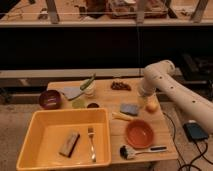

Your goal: Place grapes in purple bowl

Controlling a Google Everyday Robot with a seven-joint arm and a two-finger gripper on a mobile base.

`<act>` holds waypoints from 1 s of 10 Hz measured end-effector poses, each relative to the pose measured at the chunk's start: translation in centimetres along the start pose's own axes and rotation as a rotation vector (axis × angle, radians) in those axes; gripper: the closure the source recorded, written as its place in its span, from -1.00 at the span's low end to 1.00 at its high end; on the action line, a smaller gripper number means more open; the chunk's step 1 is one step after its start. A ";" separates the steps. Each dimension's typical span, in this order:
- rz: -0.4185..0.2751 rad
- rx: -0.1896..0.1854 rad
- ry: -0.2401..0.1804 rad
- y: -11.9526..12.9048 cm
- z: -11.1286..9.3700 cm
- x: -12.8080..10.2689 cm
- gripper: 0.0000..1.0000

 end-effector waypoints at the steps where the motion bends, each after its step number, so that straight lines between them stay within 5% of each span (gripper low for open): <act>1: 0.000 0.000 0.000 0.0 0.0 0.0 -0.60; 6: -0.010 -0.010 0.007 0.3 0.0 0.3 -0.60; 10: -0.068 -0.074 0.047 6.1 1.0 3.7 -0.60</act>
